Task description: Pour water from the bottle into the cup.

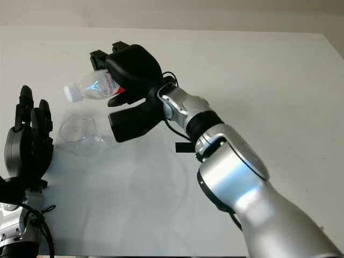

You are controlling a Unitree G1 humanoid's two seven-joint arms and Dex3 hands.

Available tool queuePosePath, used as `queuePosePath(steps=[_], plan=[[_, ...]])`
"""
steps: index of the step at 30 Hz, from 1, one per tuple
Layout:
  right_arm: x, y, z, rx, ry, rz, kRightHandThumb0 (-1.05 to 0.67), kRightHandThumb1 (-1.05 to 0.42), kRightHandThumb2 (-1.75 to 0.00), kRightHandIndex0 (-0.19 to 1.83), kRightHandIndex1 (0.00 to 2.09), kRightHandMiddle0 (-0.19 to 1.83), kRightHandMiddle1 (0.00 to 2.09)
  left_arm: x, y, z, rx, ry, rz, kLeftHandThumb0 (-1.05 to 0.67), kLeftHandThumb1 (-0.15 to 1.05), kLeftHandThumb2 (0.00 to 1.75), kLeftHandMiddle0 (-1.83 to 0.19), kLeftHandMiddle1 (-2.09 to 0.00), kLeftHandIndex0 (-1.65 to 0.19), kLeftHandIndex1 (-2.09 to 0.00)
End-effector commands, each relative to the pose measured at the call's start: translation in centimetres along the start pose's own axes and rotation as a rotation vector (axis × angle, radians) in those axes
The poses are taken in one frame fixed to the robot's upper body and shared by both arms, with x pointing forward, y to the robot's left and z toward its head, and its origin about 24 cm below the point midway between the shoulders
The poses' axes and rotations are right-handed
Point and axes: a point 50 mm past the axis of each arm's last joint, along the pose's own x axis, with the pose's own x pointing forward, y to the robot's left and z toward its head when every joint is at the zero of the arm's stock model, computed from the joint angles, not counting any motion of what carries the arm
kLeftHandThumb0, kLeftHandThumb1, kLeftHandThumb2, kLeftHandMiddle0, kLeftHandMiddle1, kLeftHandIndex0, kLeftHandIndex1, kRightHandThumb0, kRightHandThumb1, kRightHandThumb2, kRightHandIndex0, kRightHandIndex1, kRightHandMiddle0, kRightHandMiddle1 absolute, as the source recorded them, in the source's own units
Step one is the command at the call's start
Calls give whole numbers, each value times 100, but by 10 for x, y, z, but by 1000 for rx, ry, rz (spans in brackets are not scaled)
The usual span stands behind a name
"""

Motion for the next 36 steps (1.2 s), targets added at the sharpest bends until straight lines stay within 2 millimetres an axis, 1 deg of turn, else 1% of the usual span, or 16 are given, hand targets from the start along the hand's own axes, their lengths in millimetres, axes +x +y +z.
queuePosePath(steps=[1, 3, 6, 8, 11, 14, 17, 18, 19, 20, 21, 23, 30, 33, 35, 36], plan=[[8, -15, -1, -96, -42, -52, -41, -105, -19, 104, 209, 62, 209, -8, -3, -10, -17, 37, 8, -70, 105, 52, 15, -5, 15, -6], [6, -14, 1, -190, -94, -76, -42, -105, -21, 109, 209, 63, 209, -8, -3, -10, -18, 35, 10, -70, 105, 52, 14, -5, 14, -6], [5, -11, 5, -225, -137, -104, -43, -105, -24, 114, 209, 65, 209, -9, -5, -10, -23, 32, 11, -70, 105, 52, 14, -5, 15, -6], [5, -10, 8, -253, -164, -116, -42, -105, -19, 118, 209, 61, 209, -9, -5, -10, -26, 30, 11, -70, 105, 52, 14, -5, 15, -6], [4, -10, 10, -283, -195, -141, -42, -104, -10, 117, 209, 51, 209, -9, -5, -10, -25, 30, 12, -70, 105, 51, 15, -5, 14, -6], [4, -10, 12, -296, -214, -152, -41, -101, -6, 117, 209, 49, 209, -9, -4, -11, -22, 33, 18, -71, 105, 51, 14, -6, 13, -6], [4, -9, 13, -339, -246, -161, -41, -100, -5, 116, 209, 46, 202, -9, -5, -11, -18, 31, 15, -70, 105, 51, 13, -6, 14, -6], [3, -9, 13, -347, -255, -166, -41, -99, -5, 115, 209, 46, 197, -10, -5, -12, -17, 31, 15, -70, 105, 52, 13, -6, 13, -6], [3, -9, 14, -342, -257, -166, -41, -98, -5, 115, 209, 46, 194, -10, -5, -11, -17, 30, 16, -70, 105, 52, 13, -6, 13, -6], [3, -10, 14, -331, -257, -166, -40, -97, -5, 115, 209, 47, 197, -10, -6, -11, -17, 30, 16, -70, 105, 52, 12, -6, 13, -6], [3, -9, 14, -324, -257, -167, -40, -96, -5, 114, 209, 43, 194, -10, -6, -11, -17, 30, 18, -70, 105, 52, 12, -6, 13, -6], [3, -10, 14, -333, -263, -168, -39, -95, -5, 113, 209, 44, 188, -10, -6, -11, -15, 33, 17, -70, 105, 51, 12, -6, 13, -6], [2, -9, 12, -359, -273, -163, -40, -97, -6, 112, 209, 45, 164, -9, -8, -12, -18, 37, 13, -69, 105, 52, 13, -5, 14, -6], [1, -9, 12, -377, -283, -160, -40, -95, -5, 112, 209, 47, 170, -9, -8, -13, -17, 40, 11, -69, 105, 52, 13, -5, 14, -5], [1, -8, 12, -404, -293, -158, -42, -97, -6, 110, 209, 44, 181, -9, -8, -14, -17, 43, 10, -70, 105, 52, 13, -5, 14, -5], [1, -8, 13, -401, -297, -161, -42, -97, -6, 109, 209, 43, 183, -9, -8, -15, -20, 45, 11, -70, 105, 52, 13, -5, 14, -6]])
